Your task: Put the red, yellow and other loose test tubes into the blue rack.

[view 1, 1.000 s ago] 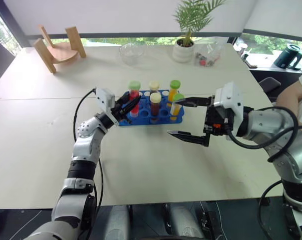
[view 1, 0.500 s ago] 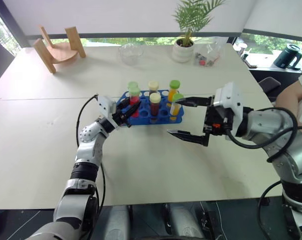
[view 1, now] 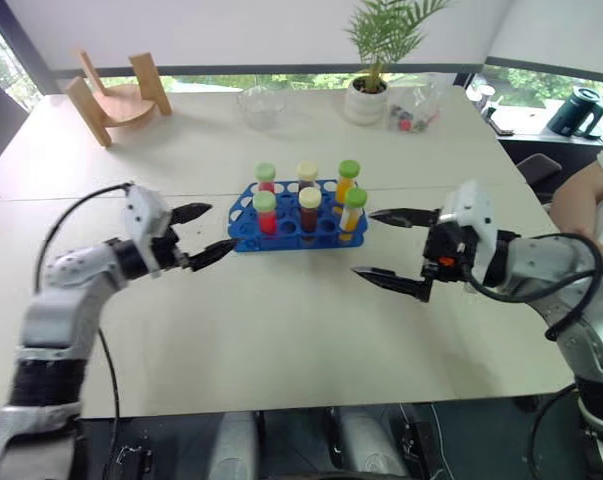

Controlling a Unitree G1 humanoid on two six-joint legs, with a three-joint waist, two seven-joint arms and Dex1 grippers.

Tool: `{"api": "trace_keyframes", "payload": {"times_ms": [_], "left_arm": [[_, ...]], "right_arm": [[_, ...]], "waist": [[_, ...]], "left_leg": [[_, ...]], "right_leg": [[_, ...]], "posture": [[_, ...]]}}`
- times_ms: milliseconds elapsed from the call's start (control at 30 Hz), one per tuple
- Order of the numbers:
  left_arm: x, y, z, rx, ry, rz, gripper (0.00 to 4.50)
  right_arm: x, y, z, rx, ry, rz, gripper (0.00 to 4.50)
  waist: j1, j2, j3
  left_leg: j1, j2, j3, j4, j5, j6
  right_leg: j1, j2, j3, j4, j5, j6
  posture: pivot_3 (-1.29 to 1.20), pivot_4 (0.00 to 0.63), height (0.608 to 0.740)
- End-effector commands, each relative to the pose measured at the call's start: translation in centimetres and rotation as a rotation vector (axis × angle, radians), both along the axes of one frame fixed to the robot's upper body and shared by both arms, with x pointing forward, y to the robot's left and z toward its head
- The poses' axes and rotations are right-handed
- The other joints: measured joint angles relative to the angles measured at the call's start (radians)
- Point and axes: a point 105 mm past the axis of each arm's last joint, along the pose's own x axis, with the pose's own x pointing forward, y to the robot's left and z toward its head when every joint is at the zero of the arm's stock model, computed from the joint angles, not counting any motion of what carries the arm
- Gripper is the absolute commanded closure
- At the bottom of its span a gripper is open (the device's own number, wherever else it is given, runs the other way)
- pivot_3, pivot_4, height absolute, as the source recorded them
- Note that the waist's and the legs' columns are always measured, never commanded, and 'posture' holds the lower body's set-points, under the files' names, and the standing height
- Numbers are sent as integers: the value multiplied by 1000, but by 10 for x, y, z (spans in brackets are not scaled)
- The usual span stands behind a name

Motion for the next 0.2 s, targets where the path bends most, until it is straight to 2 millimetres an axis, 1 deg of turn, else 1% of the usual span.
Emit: {"api": "trace_keyframes", "payload": {"times_ms": [33,133,200], "left_arm": [[-29,1,13,0,73,-69,33],[-45,8,8,42,132,-65,33],[-51,10,7,46,155,-55,33]], "right_arm": [[2,-15,9,-5,-35,-53,0],[4,-22,9,-7,-20,-79,0],[5,-24,12,-3,-11,-81,0]], "waist": [[2,0,0],[1,0,0],[1,0,0]], "left_leg": [[0,0,0,0,0,0],[0,0,1,0,0,0],[0,0,1,0,0,0]], "right_leg": [[0,0,0,0,0,0],[0,0,0,0,-2,-3],[-1,0,0,0,-2,-3]], "posture": [[0,150,740],[0,150,740],[0,150,740]]}}
